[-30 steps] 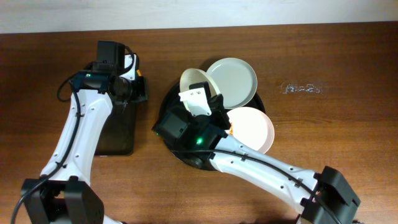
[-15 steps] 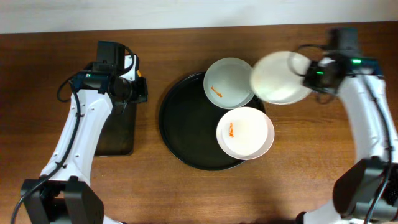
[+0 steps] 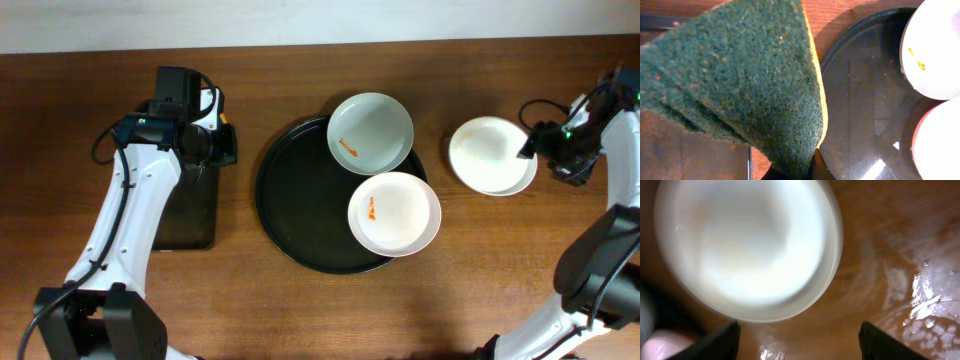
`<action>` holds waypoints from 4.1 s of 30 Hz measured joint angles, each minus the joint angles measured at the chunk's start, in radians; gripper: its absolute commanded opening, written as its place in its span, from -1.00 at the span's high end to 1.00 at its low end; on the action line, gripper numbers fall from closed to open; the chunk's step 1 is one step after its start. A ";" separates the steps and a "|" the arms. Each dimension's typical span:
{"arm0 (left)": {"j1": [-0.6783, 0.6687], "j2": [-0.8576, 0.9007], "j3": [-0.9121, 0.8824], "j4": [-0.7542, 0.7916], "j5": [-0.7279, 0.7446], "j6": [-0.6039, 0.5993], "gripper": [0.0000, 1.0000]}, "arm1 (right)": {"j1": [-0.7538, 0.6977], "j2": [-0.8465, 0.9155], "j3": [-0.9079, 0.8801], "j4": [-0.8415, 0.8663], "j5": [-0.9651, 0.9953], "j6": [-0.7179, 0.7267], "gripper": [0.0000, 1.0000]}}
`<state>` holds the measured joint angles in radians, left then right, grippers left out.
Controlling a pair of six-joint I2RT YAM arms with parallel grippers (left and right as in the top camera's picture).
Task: Clean dirty plates on tray and stack at the side
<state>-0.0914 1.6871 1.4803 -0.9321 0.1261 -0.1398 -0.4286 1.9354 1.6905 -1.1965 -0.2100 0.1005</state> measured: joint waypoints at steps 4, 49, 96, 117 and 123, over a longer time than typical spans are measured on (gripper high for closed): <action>0.000 0.000 0.000 -0.003 0.000 0.000 0.97 | 0.116 -0.072 0.064 -0.245 -0.161 -0.125 -0.41; 0.095 0.238 -0.026 -0.022 -0.291 0.054 0.76 | 0.539 -0.240 -0.595 0.315 0.131 0.220 0.68; 0.092 0.325 -0.089 -0.056 0.043 0.238 0.44 | 0.817 -0.227 -0.594 0.562 0.224 0.214 -0.08; 0.089 0.224 -0.091 -0.028 -0.024 0.169 0.43 | 0.918 -0.163 -0.662 0.640 0.221 0.290 0.27; 0.060 0.224 -0.091 -0.007 -0.018 0.161 0.36 | 0.929 -0.163 -0.664 0.601 0.272 0.364 0.30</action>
<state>-0.0311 1.9110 1.3891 -0.9394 0.1081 0.0216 0.4999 1.7725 1.0264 -0.5957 0.0616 0.4641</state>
